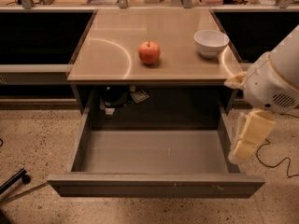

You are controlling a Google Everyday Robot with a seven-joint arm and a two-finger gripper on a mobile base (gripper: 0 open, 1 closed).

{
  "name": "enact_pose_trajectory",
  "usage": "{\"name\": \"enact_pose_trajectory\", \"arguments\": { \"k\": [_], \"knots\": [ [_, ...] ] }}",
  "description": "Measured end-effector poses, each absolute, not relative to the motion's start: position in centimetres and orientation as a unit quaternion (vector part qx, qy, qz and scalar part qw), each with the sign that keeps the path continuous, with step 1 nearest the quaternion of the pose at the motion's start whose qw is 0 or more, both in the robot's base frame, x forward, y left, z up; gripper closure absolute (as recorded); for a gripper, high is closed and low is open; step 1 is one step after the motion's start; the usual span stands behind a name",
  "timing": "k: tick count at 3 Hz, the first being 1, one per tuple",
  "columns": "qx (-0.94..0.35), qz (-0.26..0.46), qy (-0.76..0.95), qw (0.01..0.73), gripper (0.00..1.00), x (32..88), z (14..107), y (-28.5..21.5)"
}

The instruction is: Close top drawer

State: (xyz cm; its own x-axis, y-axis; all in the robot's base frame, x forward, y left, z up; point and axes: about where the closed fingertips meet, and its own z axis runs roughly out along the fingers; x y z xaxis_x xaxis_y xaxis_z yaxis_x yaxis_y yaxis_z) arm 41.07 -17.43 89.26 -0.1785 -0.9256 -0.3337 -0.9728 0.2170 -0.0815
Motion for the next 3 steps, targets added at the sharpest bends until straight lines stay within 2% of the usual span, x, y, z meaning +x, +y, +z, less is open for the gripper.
{"name": "enact_pose_trajectory", "arguments": {
  "k": [1, 3],
  "knots": [
    [-0.630, 0.123, 0.754, 0.142, 0.00, 38.7, 85.9, -15.0],
    [-0.619, 0.139, 0.763, 0.127, 0.00, 37.3, 84.1, -14.8]
  ]
}}
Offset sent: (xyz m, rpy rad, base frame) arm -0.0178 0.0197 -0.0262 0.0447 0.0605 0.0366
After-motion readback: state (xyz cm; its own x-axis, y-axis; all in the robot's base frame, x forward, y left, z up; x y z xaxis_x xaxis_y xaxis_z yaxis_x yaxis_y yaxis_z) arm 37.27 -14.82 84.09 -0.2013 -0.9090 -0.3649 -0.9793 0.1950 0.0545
